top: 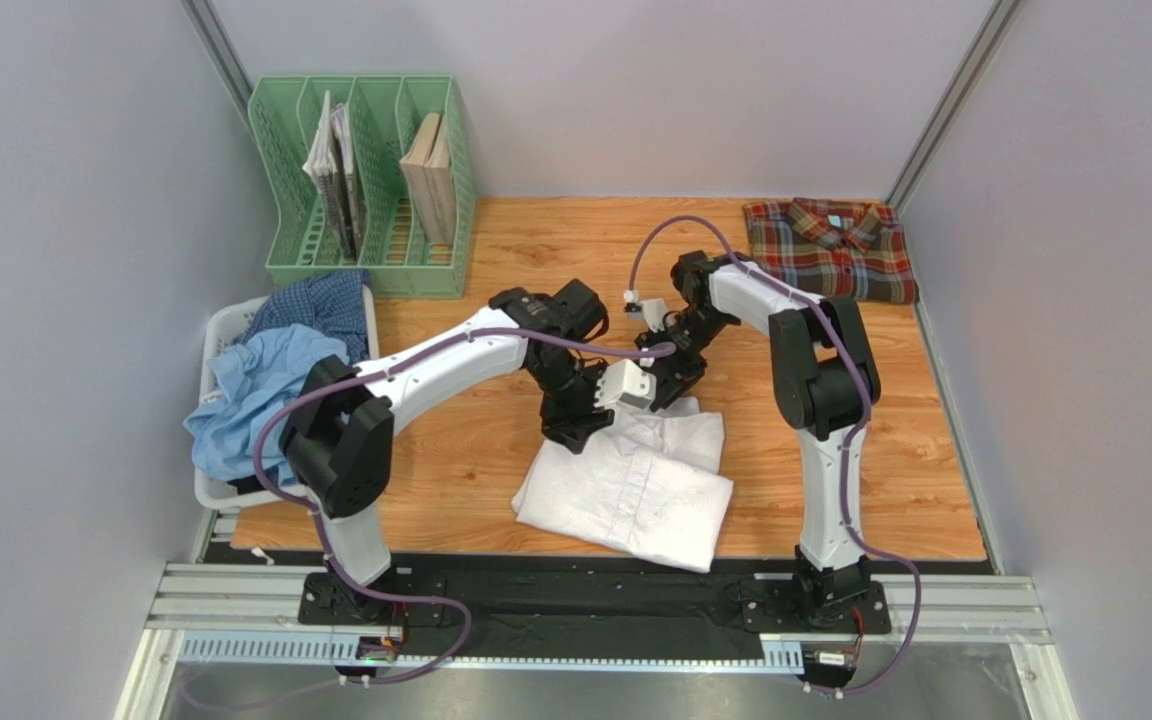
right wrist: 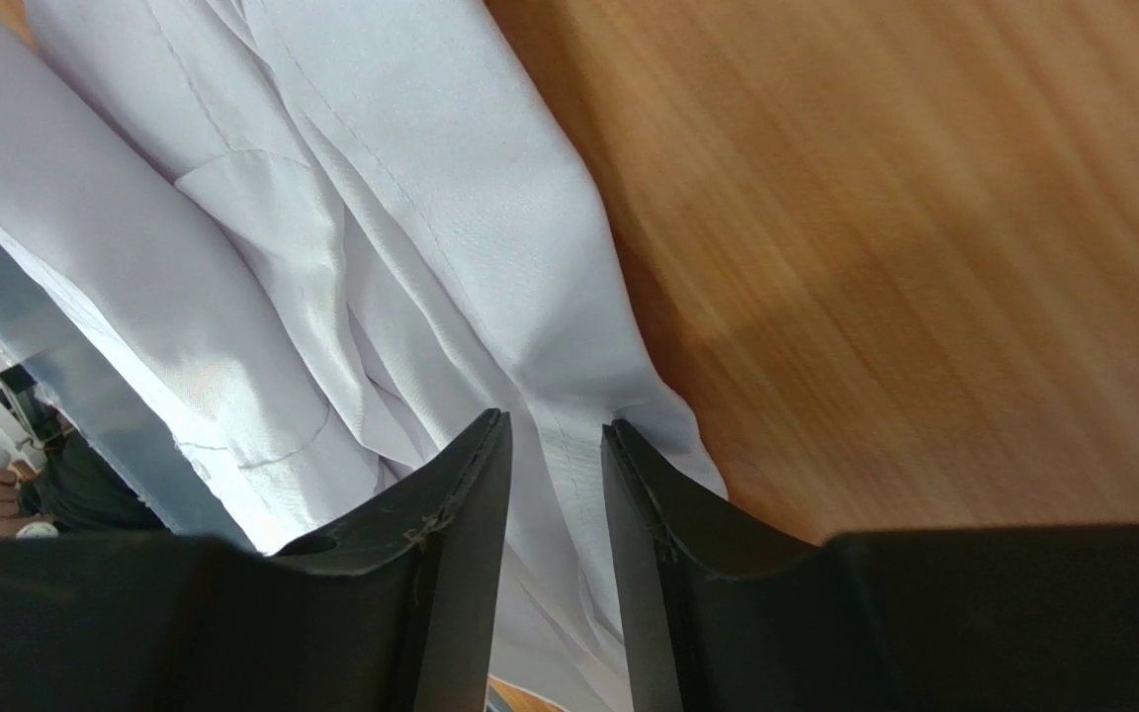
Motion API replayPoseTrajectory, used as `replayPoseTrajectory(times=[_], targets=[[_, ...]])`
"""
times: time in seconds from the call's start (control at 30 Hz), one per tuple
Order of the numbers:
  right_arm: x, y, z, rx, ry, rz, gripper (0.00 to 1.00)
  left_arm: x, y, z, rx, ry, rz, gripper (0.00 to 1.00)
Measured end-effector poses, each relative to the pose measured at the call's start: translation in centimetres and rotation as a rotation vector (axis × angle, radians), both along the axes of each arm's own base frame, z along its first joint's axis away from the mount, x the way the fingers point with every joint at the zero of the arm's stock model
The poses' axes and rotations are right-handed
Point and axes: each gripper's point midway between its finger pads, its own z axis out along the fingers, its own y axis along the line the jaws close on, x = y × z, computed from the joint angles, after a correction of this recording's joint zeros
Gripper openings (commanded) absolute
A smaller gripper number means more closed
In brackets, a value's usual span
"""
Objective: Fold and stack the long sleeve shirts
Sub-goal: Fold the shirt
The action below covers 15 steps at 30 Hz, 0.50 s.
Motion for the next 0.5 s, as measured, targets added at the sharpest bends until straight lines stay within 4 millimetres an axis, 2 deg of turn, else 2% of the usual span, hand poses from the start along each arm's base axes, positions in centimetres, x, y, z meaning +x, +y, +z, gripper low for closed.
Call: replayPoseTrajectory(times=[0.17,0.27,0.37,0.43,0.5], targets=[[-2.0,1.1,-0.1,0.014,0.01,0.036,0.36,-2.0,0.9,-0.9,-0.02,0.021,0.064,0.53],[-3.8,2.1,-0.2,0.018,0.014,0.075,0.36,-4.0,2.1,-1.4,-0.03,0.059,0.098,0.53],[-4.9,2.9,-0.1,0.009,0.006,0.108,0.28,-5.4,3.0,-0.3,-0.059,0.065,0.122,0.54],[-4.8,3.1,0.0,-0.003,-0.012,0.11,0.2,-5.4,2.8,0.9,-0.1,0.044,0.124,0.54],[-4.1,3.0,0.1,-0.011,-0.034,0.088,0.19,-5.1,2.3,1.8,-0.134,0.021,0.118,0.54]])
